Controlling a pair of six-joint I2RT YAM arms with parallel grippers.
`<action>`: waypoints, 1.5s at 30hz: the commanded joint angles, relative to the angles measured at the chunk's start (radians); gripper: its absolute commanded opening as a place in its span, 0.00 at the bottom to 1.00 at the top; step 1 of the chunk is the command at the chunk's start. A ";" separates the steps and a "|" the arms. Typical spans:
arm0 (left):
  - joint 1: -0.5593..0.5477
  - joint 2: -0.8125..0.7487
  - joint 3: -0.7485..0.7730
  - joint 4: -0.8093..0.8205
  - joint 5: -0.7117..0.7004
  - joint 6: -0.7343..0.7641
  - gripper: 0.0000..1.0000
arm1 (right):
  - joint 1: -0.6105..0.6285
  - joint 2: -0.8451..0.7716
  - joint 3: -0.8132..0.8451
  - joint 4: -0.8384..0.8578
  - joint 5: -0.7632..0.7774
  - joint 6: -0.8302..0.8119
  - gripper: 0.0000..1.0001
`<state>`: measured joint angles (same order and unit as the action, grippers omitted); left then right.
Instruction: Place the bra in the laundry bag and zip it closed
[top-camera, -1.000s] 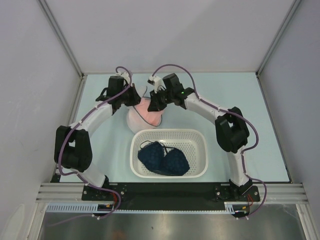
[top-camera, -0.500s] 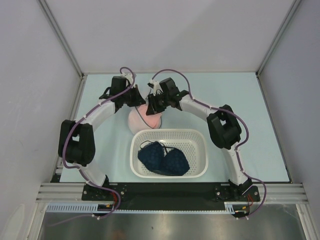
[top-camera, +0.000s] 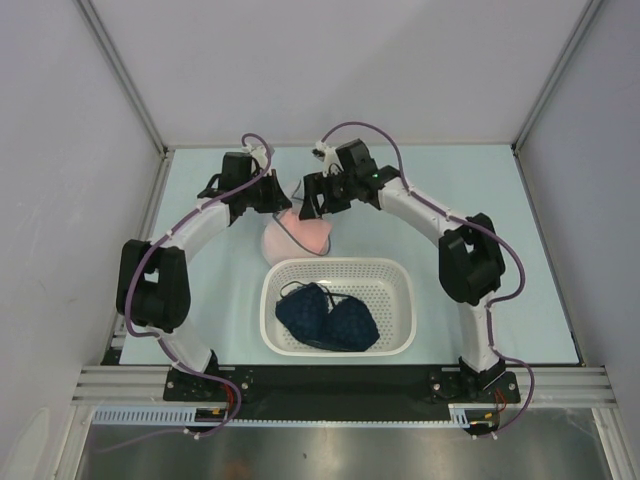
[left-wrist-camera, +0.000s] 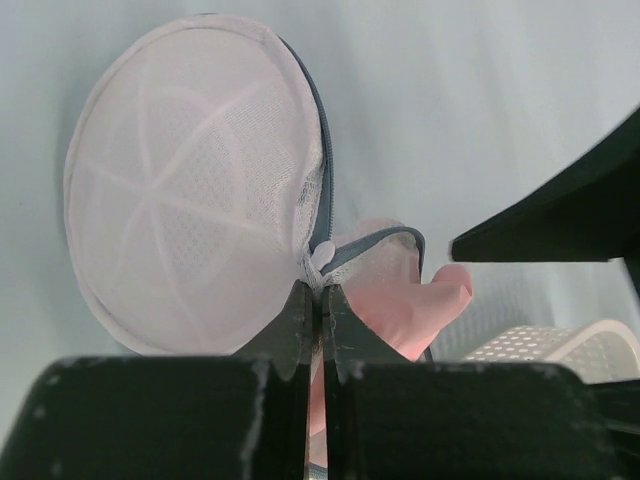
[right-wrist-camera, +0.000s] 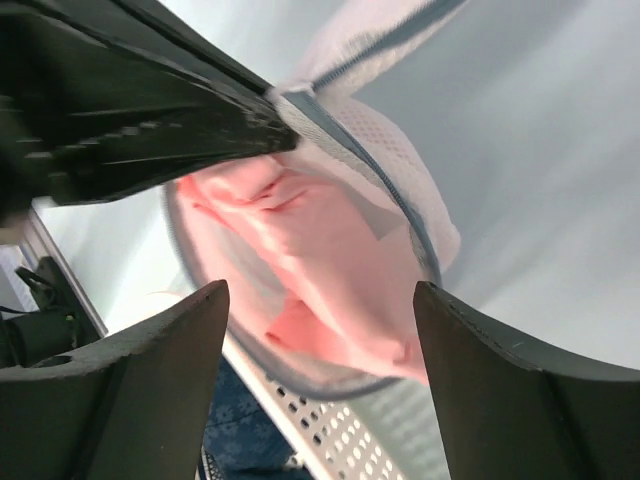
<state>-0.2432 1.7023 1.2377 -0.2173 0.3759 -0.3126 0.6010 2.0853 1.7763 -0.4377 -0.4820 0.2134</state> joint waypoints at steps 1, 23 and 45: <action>0.005 0.003 0.012 0.055 0.061 0.027 0.00 | -0.035 -0.105 -0.006 -0.033 0.022 -0.023 0.81; 0.005 -0.009 0.002 0.053 0.104 0.040 0.00 | -0.079 0.048 0.009 0.148 -0.135 -0.134 0.46; -0.025 -0.185 0.045 -0.072 -0.316 0.007 0.61 | -0.047 0.097 0.071 0.188 -0.026 0.023 0.00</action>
<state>-0.2428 1.6661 1.2568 -0.2760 0.2325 -0.3214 0.5461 2.1696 1.7863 -0.2840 -0.5373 0.2222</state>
